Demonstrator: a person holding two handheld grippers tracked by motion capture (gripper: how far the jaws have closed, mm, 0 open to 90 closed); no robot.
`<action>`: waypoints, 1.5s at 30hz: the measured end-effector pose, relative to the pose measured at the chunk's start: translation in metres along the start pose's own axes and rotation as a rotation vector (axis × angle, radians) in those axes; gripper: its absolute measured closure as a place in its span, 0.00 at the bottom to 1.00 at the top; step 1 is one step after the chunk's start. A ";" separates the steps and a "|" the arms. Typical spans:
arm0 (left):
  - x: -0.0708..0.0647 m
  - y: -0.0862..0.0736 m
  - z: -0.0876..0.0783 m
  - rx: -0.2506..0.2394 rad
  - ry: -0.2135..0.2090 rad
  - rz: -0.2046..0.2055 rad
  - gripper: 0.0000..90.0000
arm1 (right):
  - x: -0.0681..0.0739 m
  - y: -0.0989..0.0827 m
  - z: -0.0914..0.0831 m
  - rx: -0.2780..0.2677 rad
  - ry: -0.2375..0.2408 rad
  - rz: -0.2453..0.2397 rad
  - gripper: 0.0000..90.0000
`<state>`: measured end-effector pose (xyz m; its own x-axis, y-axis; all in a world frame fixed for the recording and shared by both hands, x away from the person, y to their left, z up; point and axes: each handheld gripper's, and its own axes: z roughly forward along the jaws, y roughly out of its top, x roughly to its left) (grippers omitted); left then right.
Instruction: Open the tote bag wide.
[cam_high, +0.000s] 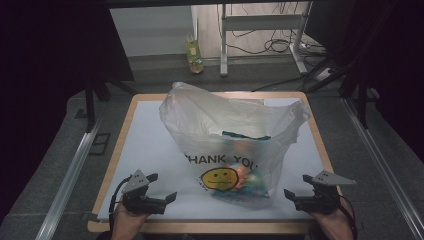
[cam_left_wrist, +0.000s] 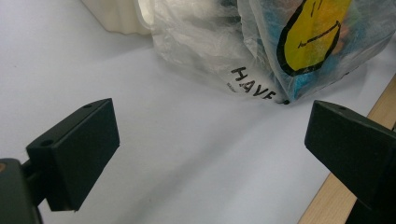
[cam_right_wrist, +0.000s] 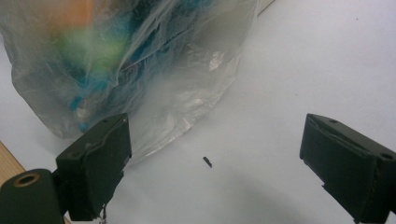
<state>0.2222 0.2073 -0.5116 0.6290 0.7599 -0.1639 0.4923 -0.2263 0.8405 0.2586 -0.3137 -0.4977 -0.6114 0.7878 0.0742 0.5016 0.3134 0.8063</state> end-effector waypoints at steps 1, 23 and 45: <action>0.000 0.000 0.000 0.001 0.000 -0.001 0.03 | -0.001 0.000 0.000 0.002 0.000 0.000 0.10; -0.004 0.002 0.000 0.005 0.023 0.007 0.11 | 0.004 0.001 0.001 0.020 0.015 0.012 0.07; -0.030 0.027 0.007 -0.016 -0.174 0.100 0.98 | 0.030 0.025 -0.015 0.010 0.145 -0.101 0.99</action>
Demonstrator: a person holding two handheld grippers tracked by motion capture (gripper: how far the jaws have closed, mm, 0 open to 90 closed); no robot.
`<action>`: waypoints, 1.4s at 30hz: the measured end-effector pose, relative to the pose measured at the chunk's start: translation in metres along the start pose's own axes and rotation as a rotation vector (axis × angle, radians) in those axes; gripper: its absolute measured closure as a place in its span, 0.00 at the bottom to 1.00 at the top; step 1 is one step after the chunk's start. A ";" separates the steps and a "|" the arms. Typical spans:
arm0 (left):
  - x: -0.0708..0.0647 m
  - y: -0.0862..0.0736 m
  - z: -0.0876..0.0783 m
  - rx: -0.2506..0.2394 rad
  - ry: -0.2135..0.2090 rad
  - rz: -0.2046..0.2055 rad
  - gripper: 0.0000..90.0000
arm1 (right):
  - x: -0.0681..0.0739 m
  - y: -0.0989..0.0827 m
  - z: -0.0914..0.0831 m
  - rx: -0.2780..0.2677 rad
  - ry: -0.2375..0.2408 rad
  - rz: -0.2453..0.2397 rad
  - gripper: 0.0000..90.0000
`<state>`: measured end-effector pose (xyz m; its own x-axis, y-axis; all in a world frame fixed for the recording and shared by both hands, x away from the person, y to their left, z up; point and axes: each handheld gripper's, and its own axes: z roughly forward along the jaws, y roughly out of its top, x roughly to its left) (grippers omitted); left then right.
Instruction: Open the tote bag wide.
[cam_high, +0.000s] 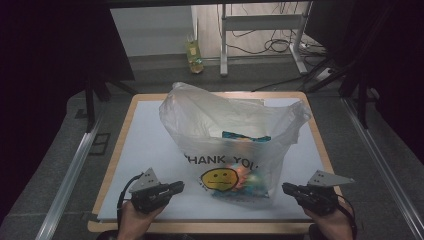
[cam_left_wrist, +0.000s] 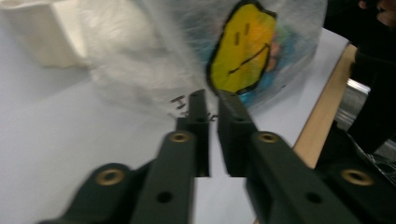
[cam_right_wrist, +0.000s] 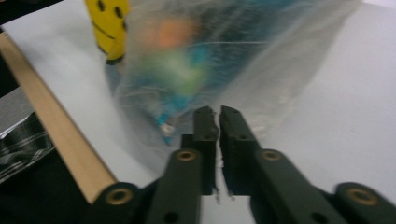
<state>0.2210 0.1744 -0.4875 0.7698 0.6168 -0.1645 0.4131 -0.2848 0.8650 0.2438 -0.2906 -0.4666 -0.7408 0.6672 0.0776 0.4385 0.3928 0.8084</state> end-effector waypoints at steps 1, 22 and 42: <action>-0.002 0.001 0.002 0.002 -0.001 0.009 0.99 | 0.002 0.000 0.001 -0.002 0.004 -0.012 0.99; 0.014 0.028 0.061 -0.035 0.084 0.061 0.99 | 0.006 0.025 0.036 -0.114 0.027 -0.079 0.99; 0.054 0.022 0.090 0.047 0.117 -0.068 0.99 | -0.053 0.018 0.052 -0.023 -0.058 0.090 0.99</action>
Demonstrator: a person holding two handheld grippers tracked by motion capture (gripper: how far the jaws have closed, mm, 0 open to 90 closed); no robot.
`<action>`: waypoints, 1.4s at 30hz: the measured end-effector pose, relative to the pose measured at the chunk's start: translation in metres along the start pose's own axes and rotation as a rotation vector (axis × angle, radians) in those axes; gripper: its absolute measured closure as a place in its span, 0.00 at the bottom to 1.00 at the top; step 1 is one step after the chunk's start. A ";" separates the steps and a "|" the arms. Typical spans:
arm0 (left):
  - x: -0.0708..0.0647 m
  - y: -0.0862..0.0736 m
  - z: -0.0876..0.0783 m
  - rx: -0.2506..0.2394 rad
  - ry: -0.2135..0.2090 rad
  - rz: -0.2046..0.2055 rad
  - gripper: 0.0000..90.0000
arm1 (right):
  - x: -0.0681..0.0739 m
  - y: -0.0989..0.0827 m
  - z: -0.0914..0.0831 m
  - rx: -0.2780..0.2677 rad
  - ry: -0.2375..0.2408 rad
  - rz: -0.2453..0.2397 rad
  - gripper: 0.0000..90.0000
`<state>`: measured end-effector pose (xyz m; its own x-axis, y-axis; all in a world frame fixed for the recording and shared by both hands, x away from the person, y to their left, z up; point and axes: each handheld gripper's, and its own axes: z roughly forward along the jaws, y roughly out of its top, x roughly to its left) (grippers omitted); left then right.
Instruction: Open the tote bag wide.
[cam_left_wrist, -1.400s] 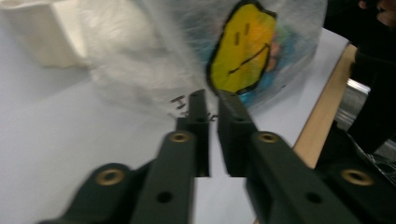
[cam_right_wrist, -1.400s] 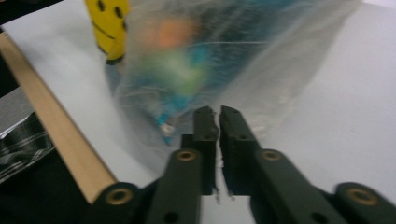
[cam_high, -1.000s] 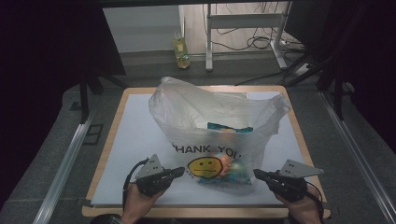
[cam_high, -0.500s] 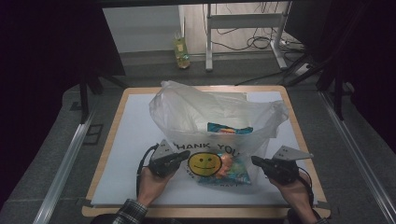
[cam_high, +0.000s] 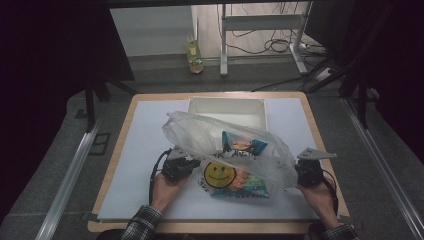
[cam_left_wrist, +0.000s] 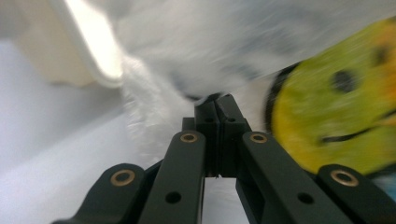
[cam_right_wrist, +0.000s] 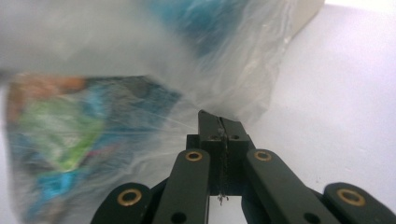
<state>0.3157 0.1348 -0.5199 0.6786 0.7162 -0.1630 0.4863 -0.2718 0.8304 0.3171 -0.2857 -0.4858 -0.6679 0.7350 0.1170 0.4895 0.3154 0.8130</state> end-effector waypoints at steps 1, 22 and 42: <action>-0.002 0.000 -0.006 -0.005 -0.005 0.006 0.99 | 0.002 0.000 -0.005 -0.007 0.005 -0.001 0.99; -0.011 0.027 -0.116 -0.064 -0.033 0.047 0.97 | 0.013 0.038 -0.101 -0.118 0.086 0.027 0.99; 0.001 0.048 -0.030 0.009 0.058 0.044 0.97 | 0.026 0.056 -0.044 -0.060 0.089 -0.023 0.99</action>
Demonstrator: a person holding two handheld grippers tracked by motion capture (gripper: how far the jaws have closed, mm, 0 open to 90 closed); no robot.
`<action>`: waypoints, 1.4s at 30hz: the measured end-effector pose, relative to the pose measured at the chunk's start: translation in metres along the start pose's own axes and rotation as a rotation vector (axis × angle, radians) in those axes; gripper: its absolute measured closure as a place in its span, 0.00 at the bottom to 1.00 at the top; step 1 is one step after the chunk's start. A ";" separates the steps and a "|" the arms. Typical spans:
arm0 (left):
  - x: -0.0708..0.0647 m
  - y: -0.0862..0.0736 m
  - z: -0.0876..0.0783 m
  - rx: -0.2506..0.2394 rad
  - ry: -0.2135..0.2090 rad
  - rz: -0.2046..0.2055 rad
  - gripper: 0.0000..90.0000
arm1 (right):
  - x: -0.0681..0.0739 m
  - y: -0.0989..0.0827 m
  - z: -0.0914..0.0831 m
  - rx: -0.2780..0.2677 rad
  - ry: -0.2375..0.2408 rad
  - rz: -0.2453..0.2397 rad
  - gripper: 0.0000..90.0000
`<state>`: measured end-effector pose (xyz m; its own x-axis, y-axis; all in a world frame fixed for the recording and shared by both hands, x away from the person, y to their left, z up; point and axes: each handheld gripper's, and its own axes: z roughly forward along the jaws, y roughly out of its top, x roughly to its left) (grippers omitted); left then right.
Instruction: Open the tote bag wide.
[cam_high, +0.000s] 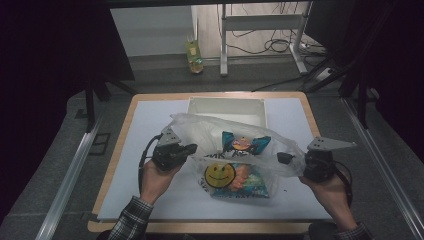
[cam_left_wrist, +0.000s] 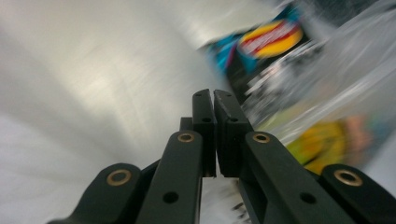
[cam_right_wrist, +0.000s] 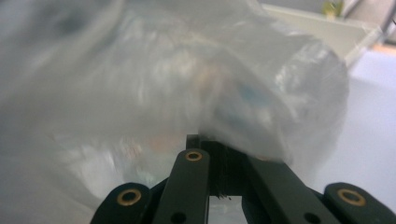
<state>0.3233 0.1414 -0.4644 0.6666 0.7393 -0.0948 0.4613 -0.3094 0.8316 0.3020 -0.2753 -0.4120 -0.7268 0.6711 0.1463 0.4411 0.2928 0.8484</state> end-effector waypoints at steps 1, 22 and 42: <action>0.002 -0.005 0.006 0.012 0.007 -0.009 0.98 | -0.006 -0.005 0.005 0.005 -0.010 0.019 0.99; 0.025 -0.042 0.013 0.097 0.006 -0.065 0.99 | -0.048 -0.051 0.010 0.110 0.017 0.179 0.96; -0.022 -0.030 -0.057 -0.002 -0.096 0.052 0.99 | 0.016 -0.010 -0.020 0.068 0.056 0.006 0.99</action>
<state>0.2616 0.1687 -0.4565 0.7429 0.6613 -0.1035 0.4234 -0.3444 0.8379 0.2754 -0.2813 -0.4085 -0.7515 0.6343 0.1816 0.4793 0.3356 0.8110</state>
